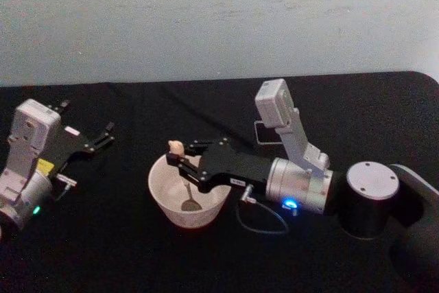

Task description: Pick up the stirring spoon with one hand, stir inside the cup, then place it back in its original position.

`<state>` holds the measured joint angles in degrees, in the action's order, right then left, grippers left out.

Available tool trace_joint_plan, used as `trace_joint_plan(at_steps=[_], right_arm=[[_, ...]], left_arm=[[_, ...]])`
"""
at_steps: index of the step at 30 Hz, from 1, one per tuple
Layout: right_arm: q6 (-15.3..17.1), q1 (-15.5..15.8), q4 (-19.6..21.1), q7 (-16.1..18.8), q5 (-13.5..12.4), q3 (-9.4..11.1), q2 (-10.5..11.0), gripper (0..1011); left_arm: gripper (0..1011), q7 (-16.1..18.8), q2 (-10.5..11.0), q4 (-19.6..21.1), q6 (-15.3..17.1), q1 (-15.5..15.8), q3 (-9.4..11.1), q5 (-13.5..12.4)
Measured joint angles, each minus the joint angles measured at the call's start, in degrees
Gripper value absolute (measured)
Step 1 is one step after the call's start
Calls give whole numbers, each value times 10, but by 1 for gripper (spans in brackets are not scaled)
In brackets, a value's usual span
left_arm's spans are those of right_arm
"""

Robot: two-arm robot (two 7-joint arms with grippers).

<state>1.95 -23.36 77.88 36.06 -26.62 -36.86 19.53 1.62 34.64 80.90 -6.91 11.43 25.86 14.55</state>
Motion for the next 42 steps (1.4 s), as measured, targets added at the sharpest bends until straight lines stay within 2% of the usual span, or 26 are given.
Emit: trace_joint_plan(at_steps=[7,12,23,33,42], right_arm=[[-7,-18,-26,-9,9,0,-18,192],[-11,-27,-38,-17,10,11,-23,192],[-11,-22,-28,-25,7,31,-11,192],[3,9,21,-20,-17,44,14,192],[8,20,40,-37,-55,66,9,192]], left_arm=[[1001,0,0,0,0,0,0,0],[1001,0,0,0,0,0,0,0],[1001,0,0,0,0,0,0,0],[1001,0,0,0,0,0,0,0],[1001,0,0,0,0,0,0,0]])
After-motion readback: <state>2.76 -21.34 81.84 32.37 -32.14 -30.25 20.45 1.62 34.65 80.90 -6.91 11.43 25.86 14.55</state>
